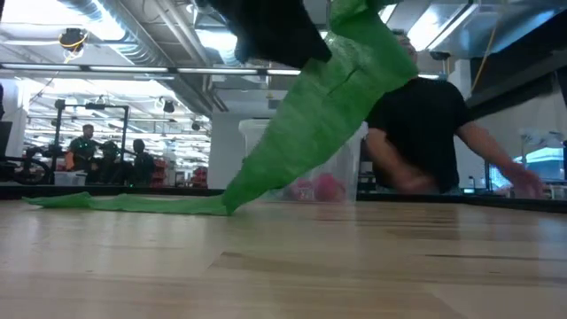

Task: Roll bandage
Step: Roll the green bandage

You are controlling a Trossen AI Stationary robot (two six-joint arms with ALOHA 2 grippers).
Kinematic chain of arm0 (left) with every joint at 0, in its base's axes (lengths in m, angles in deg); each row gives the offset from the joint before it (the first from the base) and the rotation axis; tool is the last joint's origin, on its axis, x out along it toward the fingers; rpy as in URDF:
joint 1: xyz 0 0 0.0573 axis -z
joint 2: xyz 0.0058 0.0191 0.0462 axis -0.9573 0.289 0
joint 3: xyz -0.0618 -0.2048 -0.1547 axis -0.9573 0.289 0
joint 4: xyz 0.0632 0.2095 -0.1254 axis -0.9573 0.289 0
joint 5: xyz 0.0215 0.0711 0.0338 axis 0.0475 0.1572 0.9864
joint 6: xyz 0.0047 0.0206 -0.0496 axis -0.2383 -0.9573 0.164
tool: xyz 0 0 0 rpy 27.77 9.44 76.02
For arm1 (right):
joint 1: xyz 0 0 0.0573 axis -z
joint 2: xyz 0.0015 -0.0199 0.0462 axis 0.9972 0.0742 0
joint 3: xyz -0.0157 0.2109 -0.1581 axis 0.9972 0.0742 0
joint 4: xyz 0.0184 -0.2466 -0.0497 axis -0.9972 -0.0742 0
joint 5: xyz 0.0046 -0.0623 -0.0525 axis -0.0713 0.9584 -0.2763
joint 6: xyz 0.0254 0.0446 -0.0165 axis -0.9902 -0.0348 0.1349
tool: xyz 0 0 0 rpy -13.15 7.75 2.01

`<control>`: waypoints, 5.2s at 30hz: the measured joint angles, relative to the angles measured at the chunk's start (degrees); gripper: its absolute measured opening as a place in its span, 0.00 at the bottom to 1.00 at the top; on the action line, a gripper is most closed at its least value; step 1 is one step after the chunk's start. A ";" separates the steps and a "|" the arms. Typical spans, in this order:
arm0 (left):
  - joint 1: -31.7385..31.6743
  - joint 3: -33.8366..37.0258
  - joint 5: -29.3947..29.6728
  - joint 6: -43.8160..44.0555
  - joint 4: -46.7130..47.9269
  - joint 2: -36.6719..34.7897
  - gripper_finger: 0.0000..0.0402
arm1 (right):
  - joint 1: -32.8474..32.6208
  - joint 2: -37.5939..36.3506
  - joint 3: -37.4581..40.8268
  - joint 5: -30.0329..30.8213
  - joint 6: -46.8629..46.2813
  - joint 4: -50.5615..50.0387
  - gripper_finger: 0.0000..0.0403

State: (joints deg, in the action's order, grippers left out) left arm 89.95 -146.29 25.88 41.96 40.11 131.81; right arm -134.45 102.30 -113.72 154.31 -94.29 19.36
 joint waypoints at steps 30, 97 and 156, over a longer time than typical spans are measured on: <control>2.29 -0.09 -4.15 0.99 8.62 10.51 0.09 | 0.01 -0.22 -13.64 4.59 21.82 9.76 0.00; 11.39 -14.12 7.48 -31.94 -3.95 -6.29 0.48 | 3.37 -1.29 10.73 -26.58 31.64 55.78 0.00; 10.88 -15.56 11.47 -42.69 -5.20 -9.13 0.01 | -4.05 -4.49 -0.89 2.86 31.23 35.85 0.42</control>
State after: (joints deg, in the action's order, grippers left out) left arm 100.84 -161.85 37.35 -0.73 34.90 122.68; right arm -138.50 97.81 -114.61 157.17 -63.07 55.21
